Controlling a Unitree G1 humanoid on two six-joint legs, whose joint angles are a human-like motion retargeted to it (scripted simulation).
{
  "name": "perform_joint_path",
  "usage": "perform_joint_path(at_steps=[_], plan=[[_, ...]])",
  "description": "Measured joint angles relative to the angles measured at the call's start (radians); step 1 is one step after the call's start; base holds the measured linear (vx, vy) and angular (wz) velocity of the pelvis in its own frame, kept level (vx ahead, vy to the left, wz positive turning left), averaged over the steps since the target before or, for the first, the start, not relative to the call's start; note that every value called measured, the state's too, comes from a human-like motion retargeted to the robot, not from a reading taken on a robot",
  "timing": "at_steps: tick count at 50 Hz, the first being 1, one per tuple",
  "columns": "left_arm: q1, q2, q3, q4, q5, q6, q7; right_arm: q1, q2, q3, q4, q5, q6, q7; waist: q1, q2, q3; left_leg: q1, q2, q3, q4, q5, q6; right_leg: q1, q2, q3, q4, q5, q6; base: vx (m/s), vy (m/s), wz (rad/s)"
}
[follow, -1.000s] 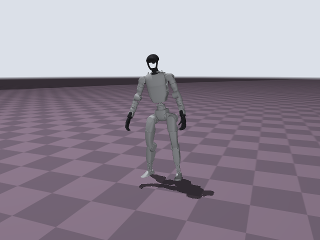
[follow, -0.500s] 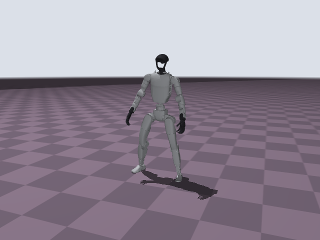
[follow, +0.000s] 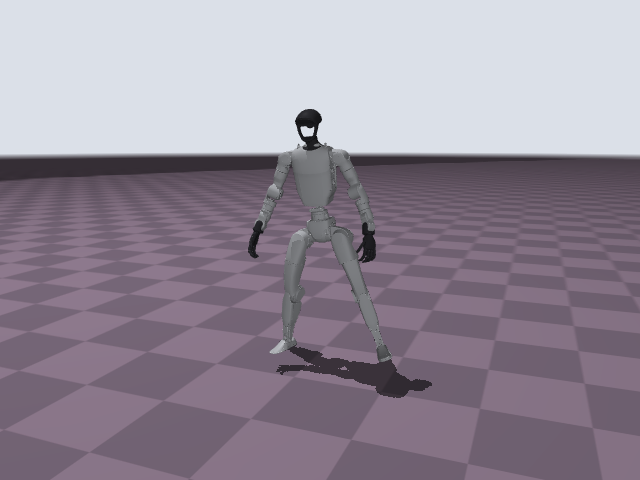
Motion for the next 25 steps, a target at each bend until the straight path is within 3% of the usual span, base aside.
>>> perform_joint_path(at_steps=[3, 5, 8, 10, 15, 20, 25], plan=[[0.002, 0.006, -0.055, 0.019, 0.116, -0.009, 0.005, 0.031, 0.020, 0.012, -0.022, 0.091, -0.019, 0.019, 0.063, -0.031, 0.004, 0.010, -0.144, -0.070, -0.001, -0.061, 0.048, 0.003, 0.001, 0.020, -0.024, 0.013, -0.007, 0.02, -0.31, -0.39], [-0.006, 0.005, -0.081, 0.019, -0.069, 0.004, -0.035, 0.048, 0.029, -0.006, -0.017, -0.031, 0.012, 0.007, 0.116, -0.037, 0.008, 0.011, -0.228, -0.096, -0.004, -0.083, 0.030, 0.005, 0.019, 0.028, -0.044, 0.017, -0.029, 0.01, -0.25, -0.47], [0.002, -0.002, -0.058, 0.035, -0.057, 0.009, -0.048, 0.076, 0.035, 0.020, -0.008, -0.059, 0.003, 0.004, 0.141, -0.025, -0.006, -0.018, -0.303, -0.060, 0.070, -0.175, -0.022, 0.003, 0.053, -0.005, -0.011, -0.016, -0.051, 0.03, -0.21, -0.03], [-0.010, -0.009, -0.031, 0.039, -0.133, 0.044, -0.078, 0.067, 0.035, 0.000, 0.014, -0.175, 0.037, 0.018, 0.158, -0.007, -0.027, 0.012, -0.357, -0.077, -0.074, -0.131, -0.010, 0.014, 0.108, -0.003, -0.075, 0.017, -0.057, 0.00, -0.21, 0.01], [0.000, 0.003, -0.032, 0.050, -0.129, 0.018, -0.092, 0.068, 0.057, -0.012, 0.024, -0.133, -0.001, -0.015, 0.100, 0.011, -0.058, 0.024, -0.317, -0.173, -0.148, -0.061, -0.009, 0.030, 0.218, -0.043, -0.070, 0.002, -0.070, 0.00, -0.22, 0.25], [-0.024, 0.049, -0.078, 0.078, -0.100, -0.010, -0.060, 0.076, 0.093, 0.039, -0.011, -0.003, -0.038, -0.037, 0.013, -0.009, -0.068, 0.016, -0.230, -0.205, -0.116, -0.050, -0.056, 0.005, 0.278, 0.059, 0.016, -0.051, -0.092, -0.02, -0.22, 0.32], [-0.089, 0.091, -0.068, 0.072, -0.135, -0.008, -0.004, 0.098, 0.087, 0.052, -0.018, -0.021, -0.034, -0.030, 0.002, 0.010, -0.085, 0.024, -0.152, -0.211, -0.139, -0.022, -0.070, -0.014, 0.209, 0.000, 0.099, -0.107, -0.119, 0.00, -0.21, 0.11]])
